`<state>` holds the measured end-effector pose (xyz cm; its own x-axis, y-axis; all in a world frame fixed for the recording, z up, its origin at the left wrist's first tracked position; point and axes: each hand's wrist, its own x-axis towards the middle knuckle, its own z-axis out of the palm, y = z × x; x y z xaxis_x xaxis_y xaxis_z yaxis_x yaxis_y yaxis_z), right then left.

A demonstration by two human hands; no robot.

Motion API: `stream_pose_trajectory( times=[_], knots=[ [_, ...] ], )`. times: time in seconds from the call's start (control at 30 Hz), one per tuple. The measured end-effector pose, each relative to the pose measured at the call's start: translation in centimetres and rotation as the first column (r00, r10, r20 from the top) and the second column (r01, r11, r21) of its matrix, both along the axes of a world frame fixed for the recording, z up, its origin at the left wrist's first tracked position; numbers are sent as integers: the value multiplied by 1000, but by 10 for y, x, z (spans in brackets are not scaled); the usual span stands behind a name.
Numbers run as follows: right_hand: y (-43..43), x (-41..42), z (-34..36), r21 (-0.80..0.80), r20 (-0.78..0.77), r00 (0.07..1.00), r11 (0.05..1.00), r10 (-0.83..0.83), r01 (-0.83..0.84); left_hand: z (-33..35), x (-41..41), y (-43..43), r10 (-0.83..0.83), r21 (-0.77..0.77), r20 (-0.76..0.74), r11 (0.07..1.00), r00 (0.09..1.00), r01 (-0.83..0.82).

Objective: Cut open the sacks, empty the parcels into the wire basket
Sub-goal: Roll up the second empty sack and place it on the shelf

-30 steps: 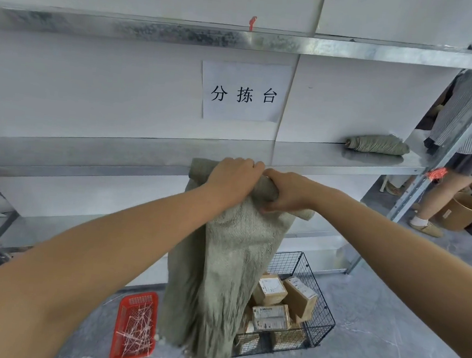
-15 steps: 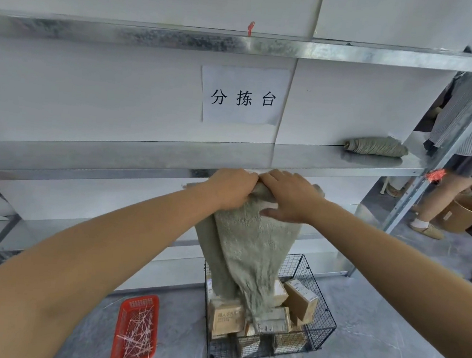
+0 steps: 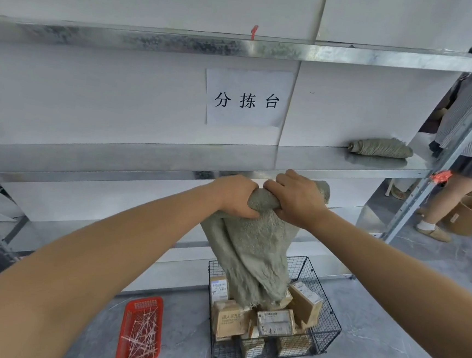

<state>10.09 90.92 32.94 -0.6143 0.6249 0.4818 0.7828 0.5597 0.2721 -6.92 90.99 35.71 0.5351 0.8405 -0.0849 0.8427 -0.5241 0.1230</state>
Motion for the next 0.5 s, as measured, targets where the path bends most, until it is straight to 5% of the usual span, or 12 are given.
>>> stream_pose_trajectory(
  times=[0.1,0.23,0.37,0.5],
  knots=[
    [-3,-4,5,-278,27,995,955,-97,101,-6,3,-3,29,268,-126,963,992,6],
    [0,-10,25,-713,100,974,669,-202,212,-14,5,-3,-10,509,-261,848,965,147],
    [-2,-18,22,-628,113,969,740,-218,240,-17,0,-1,-30,498,-212,857,977,134],
    [-3,-18,11,-364,152,958,888,-243,283,-16,-8,2,-24,238,-88,970,996,44]
  ],
)
